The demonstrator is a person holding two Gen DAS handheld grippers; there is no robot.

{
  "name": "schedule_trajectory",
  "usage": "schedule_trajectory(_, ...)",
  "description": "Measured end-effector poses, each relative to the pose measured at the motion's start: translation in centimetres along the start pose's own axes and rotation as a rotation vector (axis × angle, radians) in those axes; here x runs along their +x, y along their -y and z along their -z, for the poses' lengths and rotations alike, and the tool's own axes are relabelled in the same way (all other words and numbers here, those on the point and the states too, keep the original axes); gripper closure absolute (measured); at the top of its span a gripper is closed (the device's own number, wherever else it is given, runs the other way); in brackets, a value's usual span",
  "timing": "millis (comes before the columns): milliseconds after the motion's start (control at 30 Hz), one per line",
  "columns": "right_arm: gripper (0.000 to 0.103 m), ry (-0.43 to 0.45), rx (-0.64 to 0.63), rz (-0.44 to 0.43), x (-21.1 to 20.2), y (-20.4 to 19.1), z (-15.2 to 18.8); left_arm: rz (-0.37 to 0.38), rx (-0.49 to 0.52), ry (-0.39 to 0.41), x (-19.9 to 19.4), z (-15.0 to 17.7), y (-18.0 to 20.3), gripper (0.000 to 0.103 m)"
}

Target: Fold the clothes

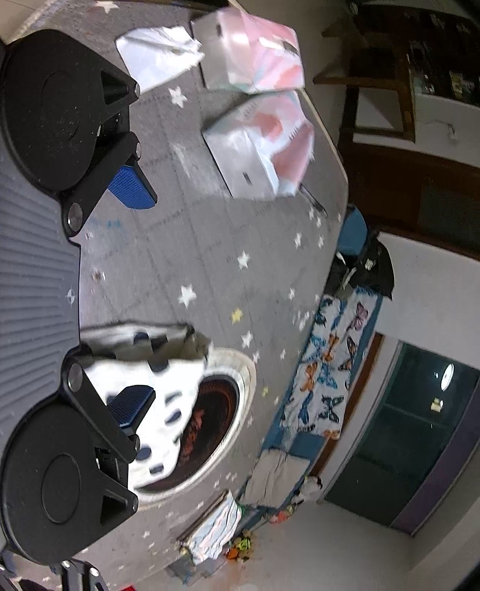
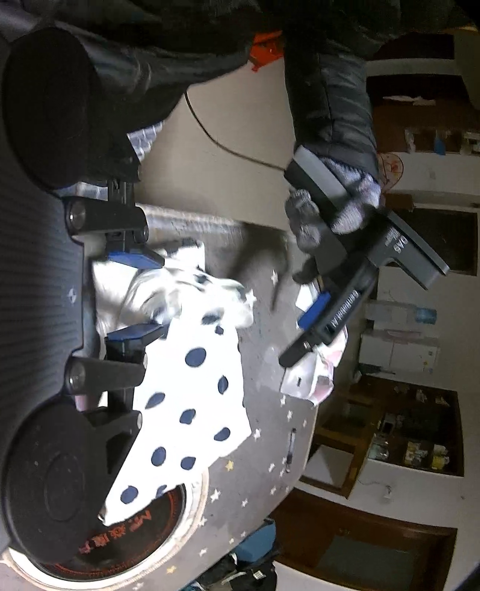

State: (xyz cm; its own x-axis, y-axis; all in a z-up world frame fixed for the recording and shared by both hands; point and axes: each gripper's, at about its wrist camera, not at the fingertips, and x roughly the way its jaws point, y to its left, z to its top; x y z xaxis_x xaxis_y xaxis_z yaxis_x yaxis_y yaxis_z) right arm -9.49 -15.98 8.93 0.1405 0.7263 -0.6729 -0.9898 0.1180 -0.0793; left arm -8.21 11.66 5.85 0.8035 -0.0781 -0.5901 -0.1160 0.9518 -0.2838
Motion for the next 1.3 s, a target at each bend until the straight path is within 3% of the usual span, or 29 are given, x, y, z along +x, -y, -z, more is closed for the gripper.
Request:
schedule_trajectory(133, 0.067, -0.009, 0.05, -0.007, -0.5, 0.2, 0.2, 0.058, 0.031, 0.016, -0.4, -0.3, 1.7, 0.0)
schedule_trajectory(333, 0.057, 0.063, 0.216, 0.043, -1.6, 3.0, 0.0, 0.177, 0.089, 0.043, -0.8, 0.4, 4.2, 0.004)
schedule_trajectory(467, 0.055, 0.089, 0.359, 0.135, -1.7, 6.5, 0.3, 0.261, 0.132, 0.039, -0.7, 1.3, 5.8, 0.027)
schedule_trajectory(600, 0.055, 0.09, 0.511, 0.236, -0.7, 10.1, 0.9, 0.313, 0.174, -0.022, 0.0, 2.8, 6.9, 0.051)
schedule_trajectory(700, 0.055, 0.08, 0.565, 0.296, 0.5, 12.1, 1.3, 0.332, 0.205, -0.063, 0.3, 4.1, 7.5, 0.061)
schedule_trajectory(1067, 0.059, 0.001, 0.729, 0.379, 5.3, 17.5, 4.1, 0.356, 0.225, -0.139, 0.0, 6.7, 7.7, 0.061)
schedule_trajectory(1300, 0.059, 0.002, 0.608, 0.378, 5.0, 16.8, 0.6, 0.361, 0.228, -0.098, -1.2, 5.9, 7.8, 0.059)
